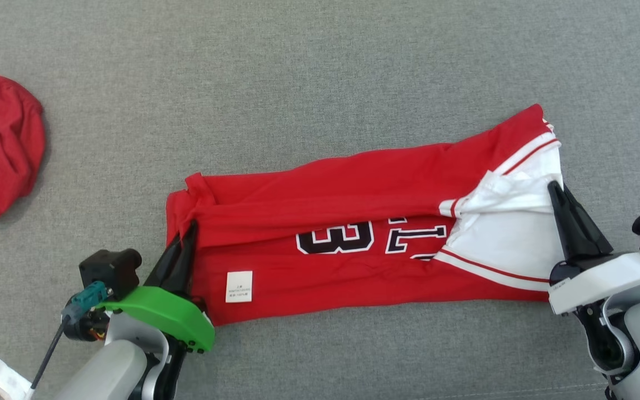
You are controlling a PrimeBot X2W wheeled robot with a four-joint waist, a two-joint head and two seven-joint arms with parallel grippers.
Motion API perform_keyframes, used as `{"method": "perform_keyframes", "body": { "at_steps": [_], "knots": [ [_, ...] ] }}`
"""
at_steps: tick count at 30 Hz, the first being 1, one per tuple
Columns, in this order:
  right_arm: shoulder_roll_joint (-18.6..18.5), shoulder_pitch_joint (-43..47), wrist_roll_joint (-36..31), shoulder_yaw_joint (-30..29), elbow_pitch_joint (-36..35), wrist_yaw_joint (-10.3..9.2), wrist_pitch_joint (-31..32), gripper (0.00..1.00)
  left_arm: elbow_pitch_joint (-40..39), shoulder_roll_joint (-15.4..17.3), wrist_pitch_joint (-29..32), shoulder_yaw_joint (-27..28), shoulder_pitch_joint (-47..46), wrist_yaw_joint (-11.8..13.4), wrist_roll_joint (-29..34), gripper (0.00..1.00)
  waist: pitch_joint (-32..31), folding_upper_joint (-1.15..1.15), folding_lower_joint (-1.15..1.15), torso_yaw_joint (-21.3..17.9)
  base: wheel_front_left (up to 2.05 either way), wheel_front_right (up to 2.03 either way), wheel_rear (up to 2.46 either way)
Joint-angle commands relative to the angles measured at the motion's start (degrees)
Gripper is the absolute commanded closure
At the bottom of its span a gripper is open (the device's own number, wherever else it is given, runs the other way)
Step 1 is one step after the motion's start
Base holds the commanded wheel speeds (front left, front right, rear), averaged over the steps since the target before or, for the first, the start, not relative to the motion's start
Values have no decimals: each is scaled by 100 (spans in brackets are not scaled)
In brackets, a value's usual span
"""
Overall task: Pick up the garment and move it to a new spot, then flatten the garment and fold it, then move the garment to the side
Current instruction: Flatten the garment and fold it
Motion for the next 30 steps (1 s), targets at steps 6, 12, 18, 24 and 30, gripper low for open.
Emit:
{"method": "perform_keyframes", "body": {
  "at_steps": [6, 12, 18, 24, 30],
  "knots": [
    [302, 542, -326, -469, -232, -11, -24, 0, 16, 54, -45, 58, 366, 275, 18, 0, -150, 0, 0, -27, 0, 0, 0],
    [739, 990, -1128, -1233, -1036, -10, -20, 0, -200, -10, -215, 491, 551, 658, 495, 0, -308, 0, 0, -42, 0, 0, 0],
    [1114, 1168, -1919, -1628, -1646, -10, 92, 0, -874, -235, -217, 1194, 788, 949, 1555, 0, -478, 0, 0, -85, 0, 0, 0],
    [1244, 1267, -2262, -1672, -2018, -10, 398, 0, -1131, -403, -219, 1515, 1116, 861, 2144, 0, -610, 0, 0, -101, 0, 0, 0],
    [1277, 1338, -2330, -1700, -2208, -10, 573, 0, -1085, -583, -220, 1661, 1297, 728, 2328, 0, -649, 0, 0, -71, 0, 0, 0]
  ]
}}
